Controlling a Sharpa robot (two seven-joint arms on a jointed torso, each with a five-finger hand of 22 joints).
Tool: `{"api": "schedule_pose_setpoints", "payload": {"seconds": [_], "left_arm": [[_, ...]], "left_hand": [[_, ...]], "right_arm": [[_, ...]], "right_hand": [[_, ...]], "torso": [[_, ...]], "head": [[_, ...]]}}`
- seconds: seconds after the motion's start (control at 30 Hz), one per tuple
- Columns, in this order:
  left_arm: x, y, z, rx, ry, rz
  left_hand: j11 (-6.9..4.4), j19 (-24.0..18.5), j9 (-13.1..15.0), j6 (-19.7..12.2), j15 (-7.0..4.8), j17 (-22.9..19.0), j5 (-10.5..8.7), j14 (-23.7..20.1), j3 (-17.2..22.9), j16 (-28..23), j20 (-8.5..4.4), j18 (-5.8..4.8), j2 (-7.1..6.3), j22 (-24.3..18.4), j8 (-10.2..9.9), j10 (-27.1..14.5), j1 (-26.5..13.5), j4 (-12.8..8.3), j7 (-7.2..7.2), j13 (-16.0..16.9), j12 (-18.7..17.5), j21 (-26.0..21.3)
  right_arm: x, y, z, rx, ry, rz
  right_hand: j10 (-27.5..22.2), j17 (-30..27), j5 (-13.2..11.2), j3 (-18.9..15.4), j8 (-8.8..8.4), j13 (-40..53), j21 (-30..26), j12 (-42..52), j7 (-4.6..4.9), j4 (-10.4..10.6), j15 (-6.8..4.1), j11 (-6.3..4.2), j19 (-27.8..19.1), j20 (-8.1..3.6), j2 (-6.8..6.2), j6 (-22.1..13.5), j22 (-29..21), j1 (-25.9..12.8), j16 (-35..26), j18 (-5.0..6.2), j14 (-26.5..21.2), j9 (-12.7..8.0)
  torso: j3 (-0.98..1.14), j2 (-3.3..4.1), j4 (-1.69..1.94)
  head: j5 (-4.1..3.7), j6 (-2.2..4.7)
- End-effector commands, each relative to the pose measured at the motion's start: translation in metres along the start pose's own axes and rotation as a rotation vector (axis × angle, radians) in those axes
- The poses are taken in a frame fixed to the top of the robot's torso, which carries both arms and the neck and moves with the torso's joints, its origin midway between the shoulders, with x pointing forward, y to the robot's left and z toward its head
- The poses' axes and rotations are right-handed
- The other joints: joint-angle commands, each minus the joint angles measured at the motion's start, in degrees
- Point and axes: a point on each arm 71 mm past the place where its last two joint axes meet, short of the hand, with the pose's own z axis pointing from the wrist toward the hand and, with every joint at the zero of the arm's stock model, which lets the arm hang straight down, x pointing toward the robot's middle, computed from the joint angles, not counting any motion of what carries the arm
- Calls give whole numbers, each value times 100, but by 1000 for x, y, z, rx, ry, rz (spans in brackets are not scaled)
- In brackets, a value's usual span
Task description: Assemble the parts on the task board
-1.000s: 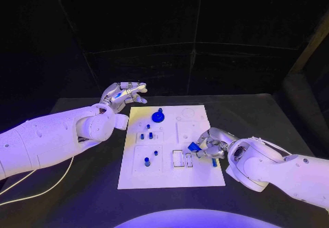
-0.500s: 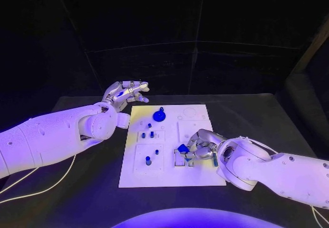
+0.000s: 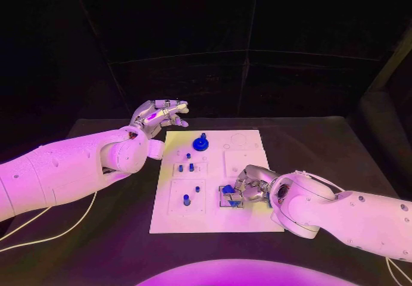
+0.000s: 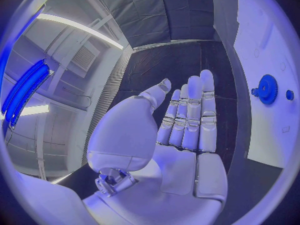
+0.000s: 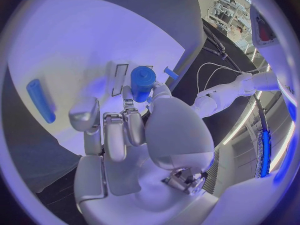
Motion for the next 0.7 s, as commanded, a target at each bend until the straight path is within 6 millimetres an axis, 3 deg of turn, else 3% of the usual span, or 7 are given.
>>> {"api": "schedule_pose_setpoints", "payload": {"seconds": [0.03,0.2,0.33,0.47,0.57,0.63,0.7], "left_arm": [[2,-1,0,7,17,0],[3,-1,1,5,20,-1],[3,-1,0,3,17,0],[2,-1,0,2,15,1],[2,-1,0,1,14,1],[2,-1,0,0,14,1],[2,-1,0,-1,15,1]], "left_hand": [[-3,-10,7,-47,5,-10,11,-22,4,32,16,27,-7,-5,34,-30,42,-40,1,6,37,-34],[-2,-10,6,-49,6,-14,11,-23,3,35,16,26,0,-6,37,-33,38,-37,3,5,43,-34],[-3,-10,6,-52,5,-18,12,-25,11,37,15,27,10,-6,41,-38,50,-43,2,3,47,-32],[-3,-10,5,-55,4,-20,12,-26,15,38,14,27,16,-6,41,-42,56,-46,2,2,48,-32],[-3,-10,5,-59,4,-23,12,-28,20,39,13,27,21,-6,42,-47,64,-52,3,1,50,-31],[-3,-10,5,-59,4,-23,12,-28,20,39,13,27,21,-6,42,-47,64,-52,3,1,50,-31],[-3,-10,5,-59,4,-23,12,-28,20,39,13,27,21,-6,42,-47,64,-52,3,1,50,-31]], "right_arm": [[0,1,1,10,-4,-33],[0,4,3,3,-21,-40],[-1,3,4,6,-35,-44],[-2,4,5,7,-40,-48],[-1,5,5,3,-38,-50],[-1,6,5,0,-37,-51],[-1,6,5,-2,-38,-51]], "right_hand": [[-5,1018,-39,-40,40,123,25,-15,-444,8,-45,-39,7,-54,3,523,9,-80,26,-83,485,260],[2,1014,-173,-117,83,132,27,-17,-447,16,-49,-42,12,-63,26,516,19,-208,24,-87,484,293],[7,1001,-1168,-363,186,141,16,-34,-462,11,-60,-54,13,-74,82,483,15,-586,16,-87,481,372],[-9,978,-1766,-569,263,123,4,-76,-457,23,-59,-48,11,-74,105,415,10,-874,2,-86,476,437],[-41,943,-1941,-668,296,81,10,-132,-444,42,-49,-36,20,-67,-72,348,37,-1165,-17,-91,469,470],[-54,935,-1985,-530,330,73,12,-155,-429,46,-37,-36,22,-60,-272,303,51,-1348,-23,-92,467,500],[-65,924,-2046,-459,344,61,14,-174,-431,54,-37,-26,24,-56,-380,280,60,-1425,-29,-94,465,513]], "torso": [[3,-3,-5],[1,-7,3],[-4,-5,0],[-1,-7,-3],[2,-4,-5],[4,-3,-7],[1,-5,-6]], "head": [[34,2],[25,2],[33,-6],[32,-7],[39,-5],[45,-5],[43,-10]]}}
